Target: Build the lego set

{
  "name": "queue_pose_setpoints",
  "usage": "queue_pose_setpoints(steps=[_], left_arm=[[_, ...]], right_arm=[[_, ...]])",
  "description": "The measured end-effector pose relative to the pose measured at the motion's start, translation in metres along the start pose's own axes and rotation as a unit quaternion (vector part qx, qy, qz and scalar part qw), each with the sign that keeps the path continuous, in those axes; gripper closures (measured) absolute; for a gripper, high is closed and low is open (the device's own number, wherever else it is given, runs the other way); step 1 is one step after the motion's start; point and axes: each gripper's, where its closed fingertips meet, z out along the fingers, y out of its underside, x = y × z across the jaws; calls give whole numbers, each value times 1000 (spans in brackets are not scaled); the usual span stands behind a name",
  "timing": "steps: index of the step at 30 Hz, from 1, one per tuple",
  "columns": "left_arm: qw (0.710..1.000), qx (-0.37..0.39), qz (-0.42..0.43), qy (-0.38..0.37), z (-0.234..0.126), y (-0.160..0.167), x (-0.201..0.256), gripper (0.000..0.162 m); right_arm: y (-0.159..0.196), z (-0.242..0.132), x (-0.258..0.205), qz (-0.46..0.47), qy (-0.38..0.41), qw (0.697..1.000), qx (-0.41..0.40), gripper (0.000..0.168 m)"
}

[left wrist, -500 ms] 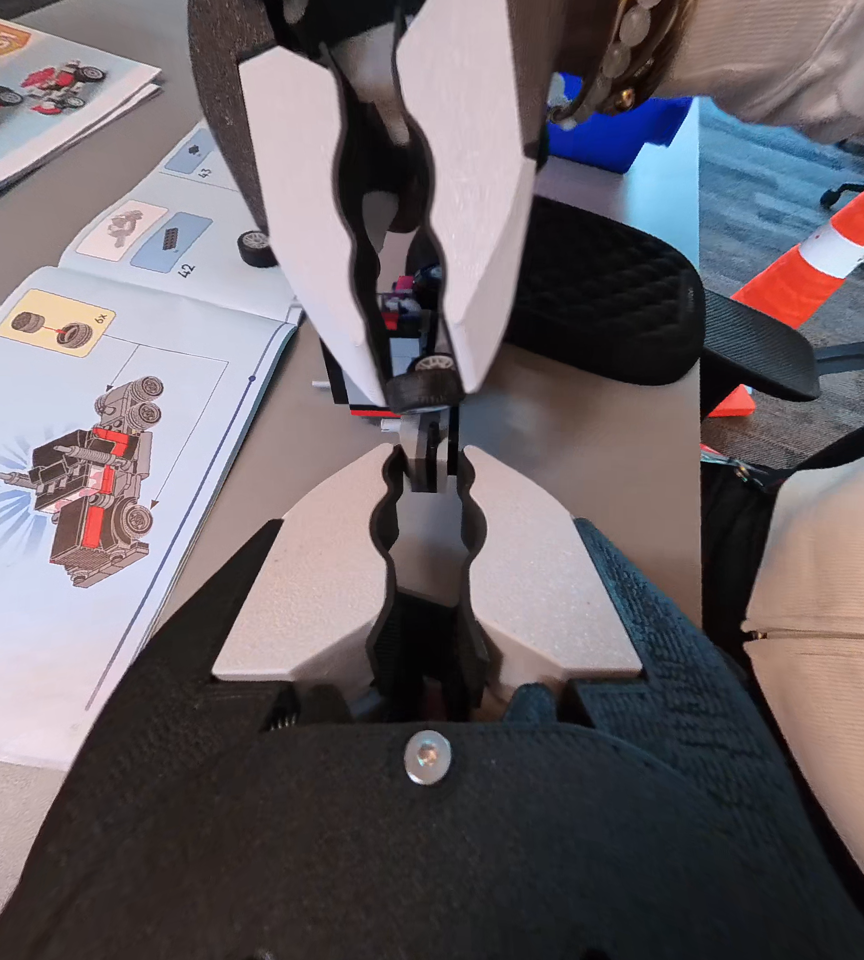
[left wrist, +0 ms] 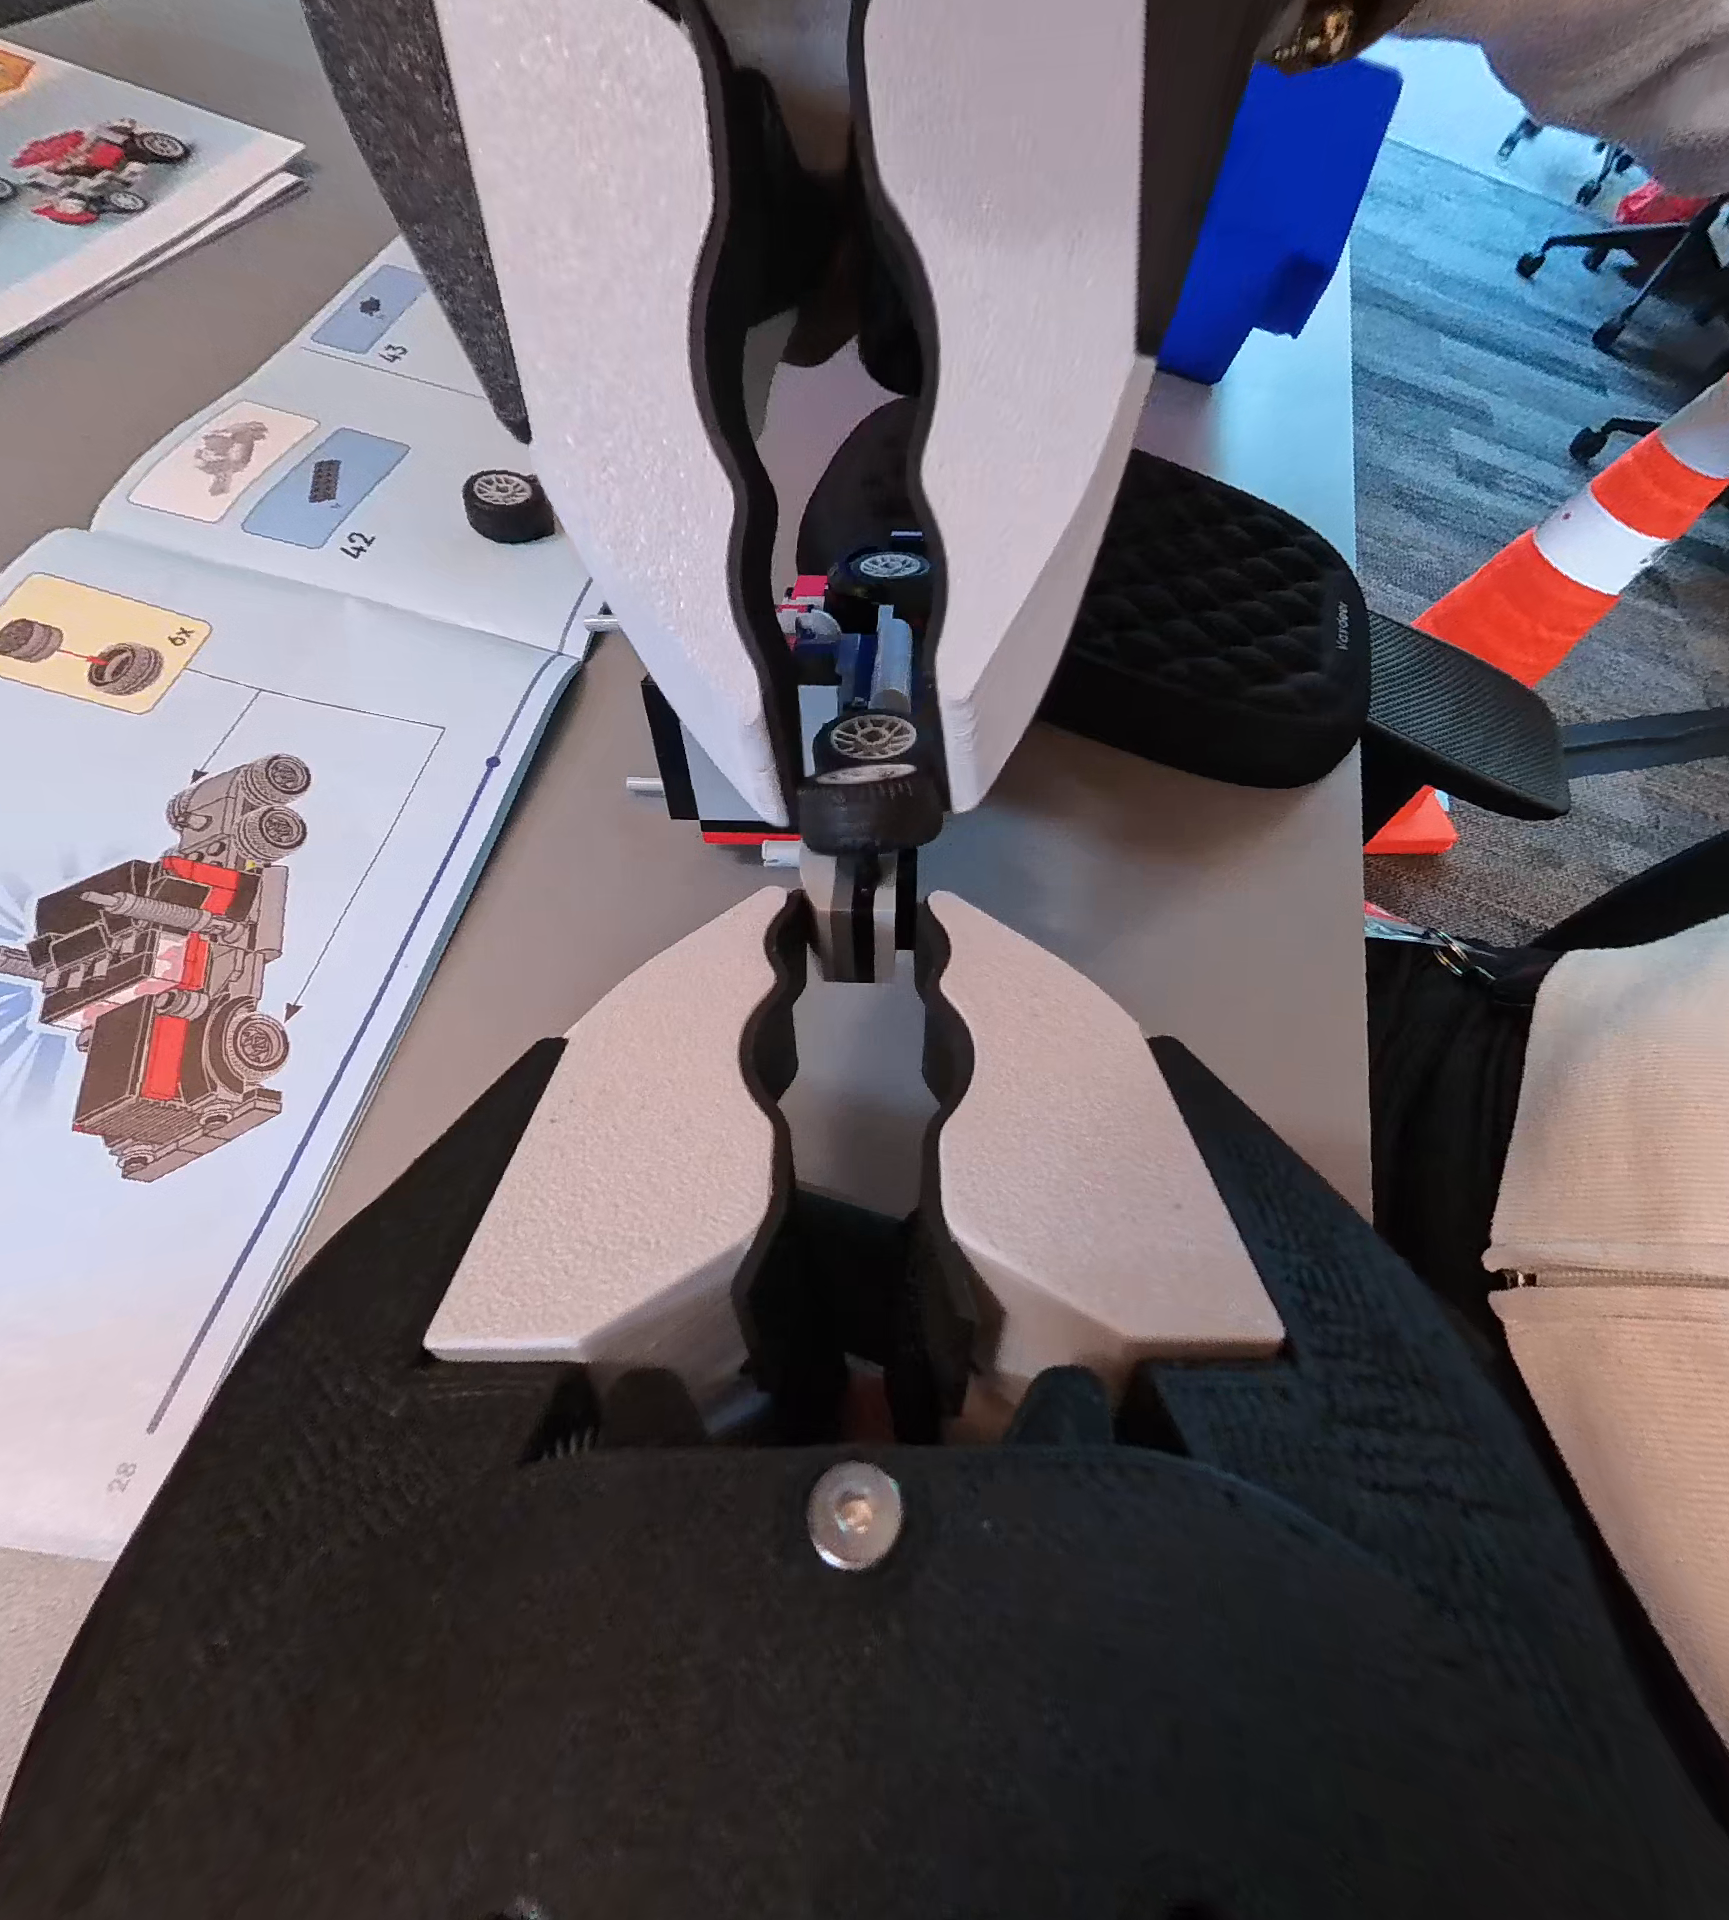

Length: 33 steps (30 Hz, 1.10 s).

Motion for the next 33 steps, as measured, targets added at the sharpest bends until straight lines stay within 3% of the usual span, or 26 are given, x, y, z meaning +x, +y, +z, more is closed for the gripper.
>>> queue_pose_setpoints(steps=[26,33], left_arm=[[1000,-1,-4,1,1,0,-1,142],[1000,-9,-2,-4,2,2,-2,142]], right_arm=[[3,1,2,-19,3,999,-44,148],[5,3,3,-41,44,993,-105,147]])
